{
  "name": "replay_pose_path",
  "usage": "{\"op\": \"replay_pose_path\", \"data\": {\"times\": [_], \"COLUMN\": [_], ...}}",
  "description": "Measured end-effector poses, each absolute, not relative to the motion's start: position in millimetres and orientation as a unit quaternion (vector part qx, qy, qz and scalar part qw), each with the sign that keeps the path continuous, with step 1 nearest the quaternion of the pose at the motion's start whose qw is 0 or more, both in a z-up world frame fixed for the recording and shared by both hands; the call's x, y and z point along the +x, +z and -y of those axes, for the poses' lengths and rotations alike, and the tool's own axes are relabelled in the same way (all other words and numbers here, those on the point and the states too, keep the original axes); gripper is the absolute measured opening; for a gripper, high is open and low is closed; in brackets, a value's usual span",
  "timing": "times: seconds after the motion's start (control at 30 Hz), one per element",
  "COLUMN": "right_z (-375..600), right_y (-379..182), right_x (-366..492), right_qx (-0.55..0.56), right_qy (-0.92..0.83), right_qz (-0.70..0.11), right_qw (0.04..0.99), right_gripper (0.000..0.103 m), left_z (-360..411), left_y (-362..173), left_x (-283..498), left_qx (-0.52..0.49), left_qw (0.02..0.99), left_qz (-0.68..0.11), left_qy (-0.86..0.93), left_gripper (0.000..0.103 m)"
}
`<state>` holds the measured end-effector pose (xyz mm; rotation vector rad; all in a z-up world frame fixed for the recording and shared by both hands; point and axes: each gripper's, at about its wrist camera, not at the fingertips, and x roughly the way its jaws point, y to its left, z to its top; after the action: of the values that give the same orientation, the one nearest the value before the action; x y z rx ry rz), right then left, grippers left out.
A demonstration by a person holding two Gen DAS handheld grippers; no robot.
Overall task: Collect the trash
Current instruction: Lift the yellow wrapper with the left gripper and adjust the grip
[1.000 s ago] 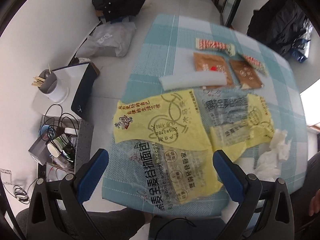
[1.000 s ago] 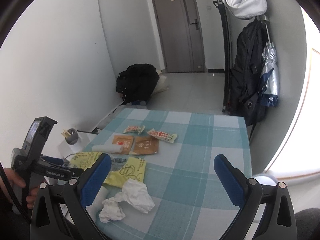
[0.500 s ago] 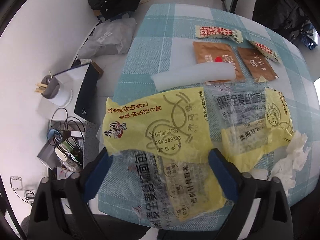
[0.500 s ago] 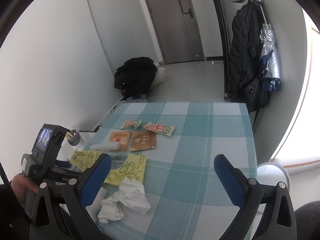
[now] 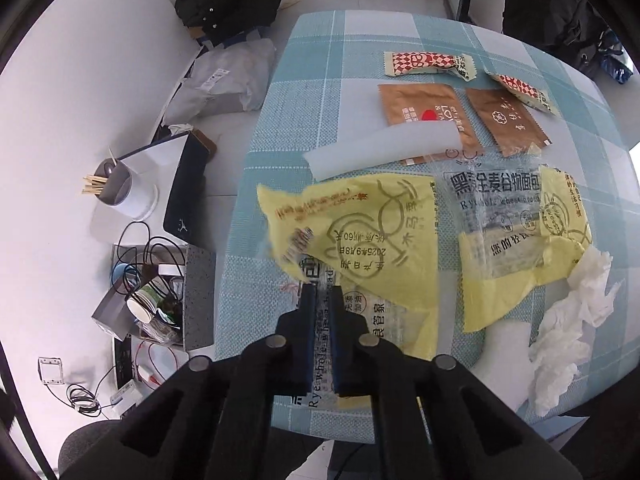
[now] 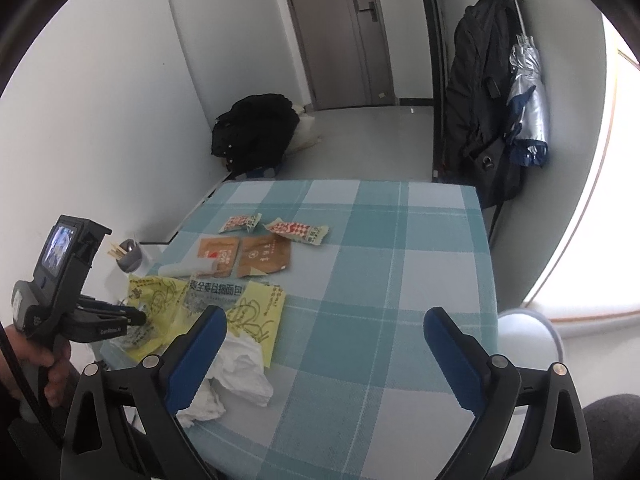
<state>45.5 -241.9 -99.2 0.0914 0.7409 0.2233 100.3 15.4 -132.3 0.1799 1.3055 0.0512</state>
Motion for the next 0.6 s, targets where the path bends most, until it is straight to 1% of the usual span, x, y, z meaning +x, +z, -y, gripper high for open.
{"op": "replay_pose_path", "data": {"times": [0.27,0.6], "right_z": [248,244], "right_y": [-99,-109], "right_x": [38,33], "right_qx": [0.042,0.024], "right_qy": [0.095,0.094], "right_qz": [-0.363,-0.369], "right_qw": [0.926,0.925], "right_gripper": [0.1,0.1], "left_z": [-18,-41], "left_y": [-131,-112], "left_x": [95,87], "left_qx": [0.066,0.001], "left_qw": [0.793,0.815], "left_qz": [-0.604,-0.579], "left_qy": [0.034,0.015], "left_gripper": [0.0,0.0]}}
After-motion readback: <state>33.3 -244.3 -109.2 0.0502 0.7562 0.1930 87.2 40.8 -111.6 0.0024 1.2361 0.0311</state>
